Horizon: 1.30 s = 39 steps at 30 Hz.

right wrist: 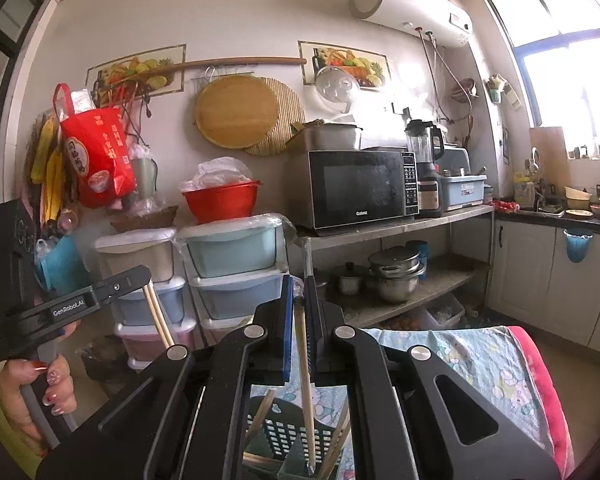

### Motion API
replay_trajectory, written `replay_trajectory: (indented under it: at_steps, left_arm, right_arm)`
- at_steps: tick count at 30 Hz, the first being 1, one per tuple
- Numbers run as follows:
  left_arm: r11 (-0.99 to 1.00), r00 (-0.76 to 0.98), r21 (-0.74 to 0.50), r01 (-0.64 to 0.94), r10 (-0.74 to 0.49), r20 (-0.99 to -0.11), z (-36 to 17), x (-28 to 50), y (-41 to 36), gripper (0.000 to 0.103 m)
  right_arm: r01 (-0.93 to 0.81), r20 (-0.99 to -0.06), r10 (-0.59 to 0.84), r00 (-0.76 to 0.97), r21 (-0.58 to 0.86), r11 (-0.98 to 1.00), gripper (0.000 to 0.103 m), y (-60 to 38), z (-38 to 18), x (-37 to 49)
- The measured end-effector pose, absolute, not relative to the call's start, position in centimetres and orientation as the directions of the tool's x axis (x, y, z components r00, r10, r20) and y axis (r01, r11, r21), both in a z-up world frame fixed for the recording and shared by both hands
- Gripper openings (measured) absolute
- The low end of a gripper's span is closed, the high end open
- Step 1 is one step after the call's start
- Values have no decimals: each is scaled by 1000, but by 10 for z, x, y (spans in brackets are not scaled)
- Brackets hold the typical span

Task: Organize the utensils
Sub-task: 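Lower the chopsticks with both tools into the caddy compartments, then open both tools releasing the chopsticks into the caddy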

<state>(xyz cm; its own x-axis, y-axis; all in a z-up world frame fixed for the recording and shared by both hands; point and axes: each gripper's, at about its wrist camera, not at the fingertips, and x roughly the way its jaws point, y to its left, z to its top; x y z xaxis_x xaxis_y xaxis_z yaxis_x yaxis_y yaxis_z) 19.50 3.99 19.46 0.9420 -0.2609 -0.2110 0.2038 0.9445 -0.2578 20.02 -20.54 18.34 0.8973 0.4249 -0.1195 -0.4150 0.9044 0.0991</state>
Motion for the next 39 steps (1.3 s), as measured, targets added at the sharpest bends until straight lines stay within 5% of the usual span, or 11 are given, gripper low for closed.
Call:
replay_trajectory:
  at_steps: [25, 30, 39]
  left_arm:
    - [947, 901, -260, 187, -270, -338, 142, 221, 23, 4]
    - [948, 895, -263, 178, -267, -357, 134, 220, 22, 4]
    - [949, 879, -270, 163, -263, -397, 122, 218, 24, 33]
  right_arm:
    - [-392, -256, 415, 873, 139, 909, 6, -197, 134, 226]
    - [-386, -295, 410, 863, 141, 912, 20, -198, 126, 226]
    - [-379, -338, 410, 847, 157, 912, 33, -206, 115, 221]
